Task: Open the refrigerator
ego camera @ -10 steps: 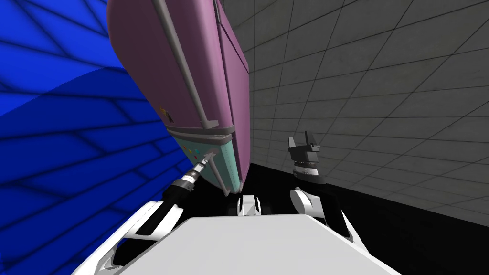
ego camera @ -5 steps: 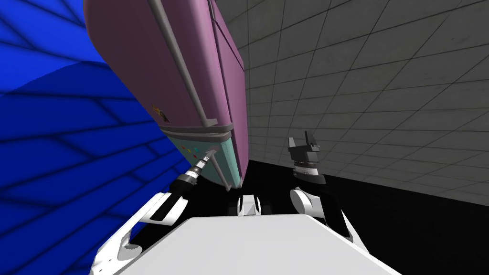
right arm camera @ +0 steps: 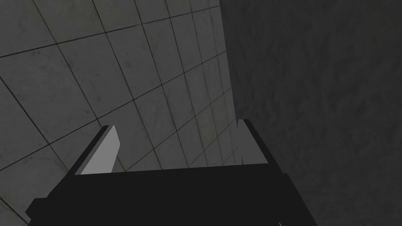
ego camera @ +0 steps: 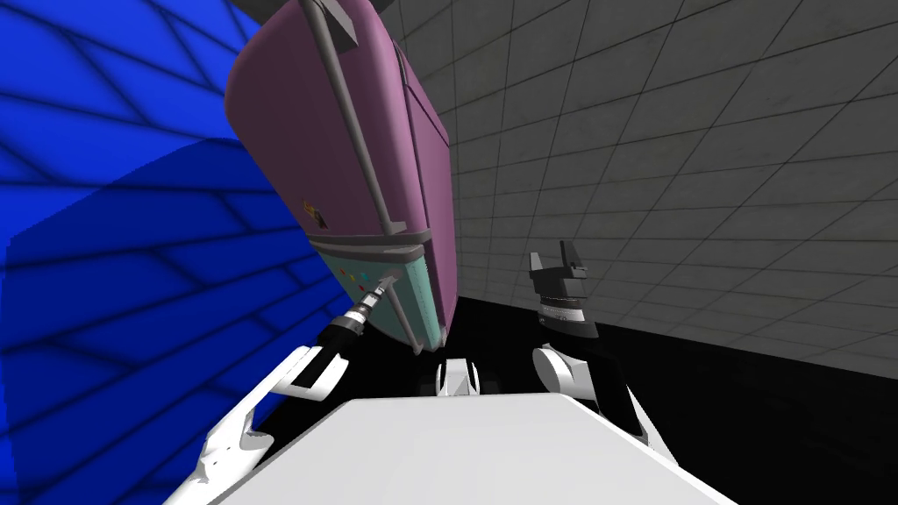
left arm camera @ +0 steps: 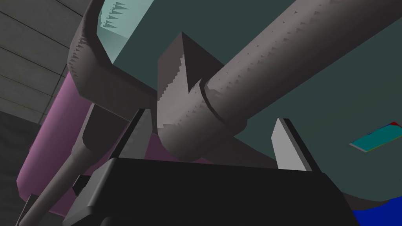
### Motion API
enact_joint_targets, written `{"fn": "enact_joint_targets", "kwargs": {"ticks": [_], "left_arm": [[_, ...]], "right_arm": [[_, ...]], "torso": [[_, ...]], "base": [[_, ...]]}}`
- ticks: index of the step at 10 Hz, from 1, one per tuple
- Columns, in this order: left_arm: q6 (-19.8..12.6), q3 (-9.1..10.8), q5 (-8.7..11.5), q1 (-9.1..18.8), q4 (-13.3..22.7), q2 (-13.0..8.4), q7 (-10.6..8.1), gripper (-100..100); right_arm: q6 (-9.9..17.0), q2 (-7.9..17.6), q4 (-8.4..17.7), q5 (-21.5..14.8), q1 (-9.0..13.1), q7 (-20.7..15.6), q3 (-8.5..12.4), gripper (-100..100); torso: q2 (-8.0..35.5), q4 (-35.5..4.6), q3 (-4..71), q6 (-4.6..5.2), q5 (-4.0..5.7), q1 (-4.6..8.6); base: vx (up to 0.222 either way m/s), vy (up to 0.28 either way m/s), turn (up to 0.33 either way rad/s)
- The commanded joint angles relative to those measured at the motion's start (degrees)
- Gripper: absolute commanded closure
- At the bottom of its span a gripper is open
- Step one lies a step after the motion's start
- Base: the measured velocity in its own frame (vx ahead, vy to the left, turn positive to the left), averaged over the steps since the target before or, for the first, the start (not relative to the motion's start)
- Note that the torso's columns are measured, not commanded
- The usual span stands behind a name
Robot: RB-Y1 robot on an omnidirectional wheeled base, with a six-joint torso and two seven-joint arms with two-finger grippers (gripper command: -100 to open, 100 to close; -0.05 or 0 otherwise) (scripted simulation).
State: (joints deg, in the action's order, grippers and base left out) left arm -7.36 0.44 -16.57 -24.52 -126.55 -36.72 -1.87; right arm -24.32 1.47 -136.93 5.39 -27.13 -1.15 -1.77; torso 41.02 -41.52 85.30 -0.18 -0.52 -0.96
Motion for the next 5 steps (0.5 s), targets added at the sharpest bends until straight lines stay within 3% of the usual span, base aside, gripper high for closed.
{"fn": "enact_joint_targets", "kwargs": {"ticks": [1, 2, 5], "left_arm": [[0.23, 0.32, -0.17, -1.06, 2.03, 0.41, 0.04, 100], [3.6, 1.14, 1.69, -0.82, 3.2, -2.24, -1.6, 100], [6.37, 1.14, 1.69, -0.82, 4.94, -2.98, -1.6, 100]], "right_arm": [[0.0, 0.0, 0.0, 0.0, 0.0, 0.0, 0.0, 0], [0.0, 0.0, 0.0, 0.0, 0.0, 0.0, 0.0, 0], [0.0, 0.0, 0.01, 0.0, 0.01, 0.0, 0.01, 0]], "torso": [[0.19, 0.01, -0.16, -0.04, -0.08, -0.11], [0.27, 0.07, -0.23, -0.04, -0.15, -0.17], [0.39, 0.08, -0.34, 0.12, -0.07, 0.22]], "base": [[0.018, 0.004, 0.001], [-0.05, -0.011, 0.026], [-0.049, 0.002, 0.007]]}}
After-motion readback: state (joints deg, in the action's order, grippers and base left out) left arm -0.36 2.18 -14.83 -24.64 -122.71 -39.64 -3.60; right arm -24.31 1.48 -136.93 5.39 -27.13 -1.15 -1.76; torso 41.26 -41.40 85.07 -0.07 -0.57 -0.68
